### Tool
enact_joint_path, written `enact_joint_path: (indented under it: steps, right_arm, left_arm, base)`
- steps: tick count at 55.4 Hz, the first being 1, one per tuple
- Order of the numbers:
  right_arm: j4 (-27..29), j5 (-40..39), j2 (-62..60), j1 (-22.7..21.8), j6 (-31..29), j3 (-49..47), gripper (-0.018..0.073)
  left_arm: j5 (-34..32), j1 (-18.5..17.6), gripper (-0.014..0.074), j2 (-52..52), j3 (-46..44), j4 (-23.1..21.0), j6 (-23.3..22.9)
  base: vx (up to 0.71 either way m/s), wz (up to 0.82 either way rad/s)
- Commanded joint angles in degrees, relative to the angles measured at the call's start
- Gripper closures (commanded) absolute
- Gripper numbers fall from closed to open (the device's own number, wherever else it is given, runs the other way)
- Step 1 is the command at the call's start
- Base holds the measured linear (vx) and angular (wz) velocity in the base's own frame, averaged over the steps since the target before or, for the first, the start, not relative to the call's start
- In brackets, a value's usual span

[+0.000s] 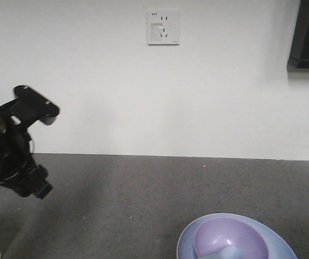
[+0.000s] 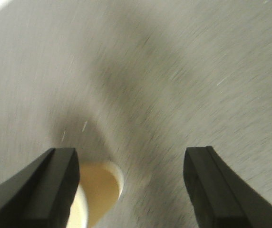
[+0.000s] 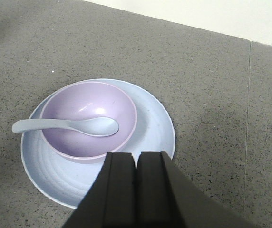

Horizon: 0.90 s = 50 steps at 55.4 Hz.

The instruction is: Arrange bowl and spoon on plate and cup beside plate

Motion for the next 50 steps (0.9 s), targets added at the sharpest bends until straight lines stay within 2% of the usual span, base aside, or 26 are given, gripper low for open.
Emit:
enact_joint_path:
  steps: [1, 7, 13, 26, 31, 34, 38, 46, 50]
  right_arm:
    - [0.64, -3.79, -0.03, -0.1, 0.0, -1.52, 0.0568]
    - [0.64, -3.79, -0.03, -0.1, 0.0, -1.52, 0.0568]
    - [0.64, -3.79, -0.03, -0.1, 0.0, -1.52, 0.0568]
    - [0.66, -3.96, -0.03, -0.1, 0.0, -1.52, 0.0568]
    - [0.66, -3.96, -0.03, -0.1, 0.0, -1.52, 0.0568]
    - [0.66, -3.96, -0.03, -0.1, 0.0, -1.52, 0.0568]
    - [0.78, -3.96, -0.03, -0.1, 0.05, -1.52, 0.0568]
    - [0.78, -3.96, -0.03, -0.1, 0.05, -1.52, 0.0568]
    - [0.8, -3.83, -0.03, -0.1, 0.05, -1.52, 0.0568]
  left_arm:
    - [-6.42, 4.58, 0.001, -3.32, 3.24, 1.01, -3.47]
    - [-8.32, 7.48, 0.001, -3.44, 7.49, 0.5, -3.52]
    - [-10.83, 8.54, 0.001, -3.44, 11.13, 0.5, -3.52]
    - [-12.21, 8.66, 0.0014, -0.65, 14.53, 0.56, -3.59]
    - [-11.88, 8.66, 0.0053, 0.52, 14.53, 0.56, -3.59]
    - [-11.61, 8.66, 0.0108, 0.9, 14.53, 0.56, -3.59]
    - [-11.79, 8.66, 0.0238, 1.08, 14.53, 0.56, -3.47]
    - [-12.73, 8.66, 0.0606, 1.03, 14.53, 0.61, -2.13]
    - [-12.65, 8.46, 0.0605, 0.39, 14.46, 0.61, -1.62]
  base:
    - [0.0, 0.0]
    - [0.0, 0.0]
    - [0.0, 0.0]
    - [0.0, 0.0]
    - [0.0, 0.0]
    - [0.0, 0.0]
    - [0.0, 0.0]
    - [0.0, 0.0]
    - [0.0, 0.0]
